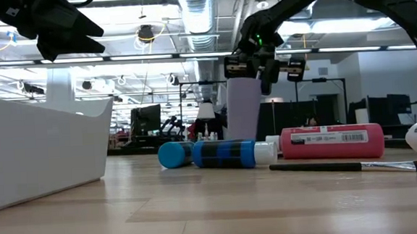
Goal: Pick & Place Paint Supplies
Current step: Adjust the violet cup on the table
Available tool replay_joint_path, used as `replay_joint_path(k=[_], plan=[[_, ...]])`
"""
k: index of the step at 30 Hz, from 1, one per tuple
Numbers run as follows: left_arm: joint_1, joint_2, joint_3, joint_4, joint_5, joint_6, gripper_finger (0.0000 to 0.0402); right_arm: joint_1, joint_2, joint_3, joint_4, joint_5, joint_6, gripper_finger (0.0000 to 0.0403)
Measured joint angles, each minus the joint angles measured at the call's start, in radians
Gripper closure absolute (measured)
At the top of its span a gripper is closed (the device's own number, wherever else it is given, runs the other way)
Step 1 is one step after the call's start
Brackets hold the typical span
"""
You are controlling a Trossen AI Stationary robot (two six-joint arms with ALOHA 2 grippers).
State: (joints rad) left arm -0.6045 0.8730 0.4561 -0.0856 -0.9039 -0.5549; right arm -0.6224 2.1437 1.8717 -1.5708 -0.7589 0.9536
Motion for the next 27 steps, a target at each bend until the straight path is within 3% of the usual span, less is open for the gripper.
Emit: replay_joint_path(k=[27], plan=[[0.0, 0.013, 0.0, 0.007, 0.001, -0.006, 0.0192, -0.003, 0.003, 0.0, 0.0, 0.001, 0.019, 0.0403]])
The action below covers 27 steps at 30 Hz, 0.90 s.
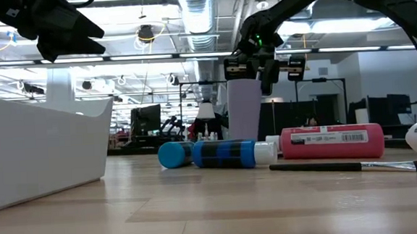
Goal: Pick & Place Paint Supplies
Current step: Adjust the violet cup on the table
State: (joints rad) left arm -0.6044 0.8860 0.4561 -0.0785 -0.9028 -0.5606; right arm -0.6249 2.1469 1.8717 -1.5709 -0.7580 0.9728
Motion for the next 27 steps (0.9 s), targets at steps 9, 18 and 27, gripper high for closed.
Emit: replay_joint_path(k=[9, 18, 27], plan=[[0.0, 0.0, 0.0, 0.006, 0.0, 0.002, 0.0192, -0.024, 0.001, 0.0, 0.0, 0.047, 0.0, 0.0403], [0.0, 0.0, 0.0, 0.007, -0.001, 0.002, 0.0192, -0.04, 0.001, 0.0, 0.0, 0.057, -0.004, 0.0403], [0.0, 0.0, 0.0, 0.008, -0.001, 0.002, 0.0192, -0.057, 0.001, -0.051, 0.0, 0.066, -0.014, 0.0403]])
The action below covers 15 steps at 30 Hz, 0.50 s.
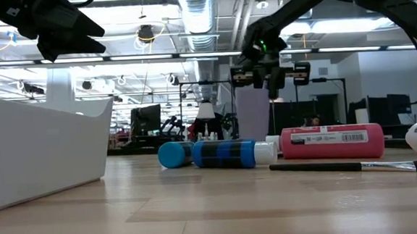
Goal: Pick & Place Paint Supplies
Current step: Adjust the violet cup on the table
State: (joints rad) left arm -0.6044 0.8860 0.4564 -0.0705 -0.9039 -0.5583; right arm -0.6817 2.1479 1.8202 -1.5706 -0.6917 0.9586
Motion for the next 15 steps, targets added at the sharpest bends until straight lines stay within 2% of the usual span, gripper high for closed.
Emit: replay_joint_path(k=[6, 15], plan=[[0.0, 0.0, 0.0, 0.0, -0.001, 0.002, 0.0192, -0.015, -0.001, -0.082, -0.005, -0.04, -0.062, 0.0403], [0.006, 0.0, 0.0, 0.003, -0.007, 0.011, 0.0192, -0.01, -0.001, -0.086, -0.003, -0.047, -0.087, 0.0398]])
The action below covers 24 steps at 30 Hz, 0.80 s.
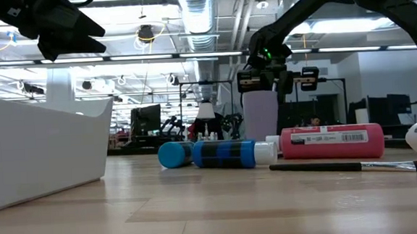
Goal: Pick & Place Paint Supplies
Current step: Adjust the violet cup on the table
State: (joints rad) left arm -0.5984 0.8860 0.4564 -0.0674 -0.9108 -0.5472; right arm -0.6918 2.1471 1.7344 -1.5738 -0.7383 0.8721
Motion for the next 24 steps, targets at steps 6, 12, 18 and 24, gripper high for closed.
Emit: replay_joint_path(k=[6, 12, 18, 24], plan=[[0.0, 0.0, 0.0, 0.001, 0.0, 0.0, 0.0192, 0.0, 0.0, 0.0, 0.003, 0.001, 0.0, 0.0387], [0.0, 0.0, 0.0, 0.001, -0.001, 0.0, 0.0192, 0.0, 0.0, 0.025, 0.007, 0.01, 0.0, 0.0351], [0.0, 0.0, 0.0, 0.001, -0.001, 0.001, 0.0192, 0.0, 0.0, 0.051, 0.003, 0.007, -0.002, 0.0325], [0.0, 0.0, 0.0, 0.001, -0.001, 0.0, 0.0192, 0.0, 0.0, 0.069, 0.003, 0.006, -0.011, 0.0307]])
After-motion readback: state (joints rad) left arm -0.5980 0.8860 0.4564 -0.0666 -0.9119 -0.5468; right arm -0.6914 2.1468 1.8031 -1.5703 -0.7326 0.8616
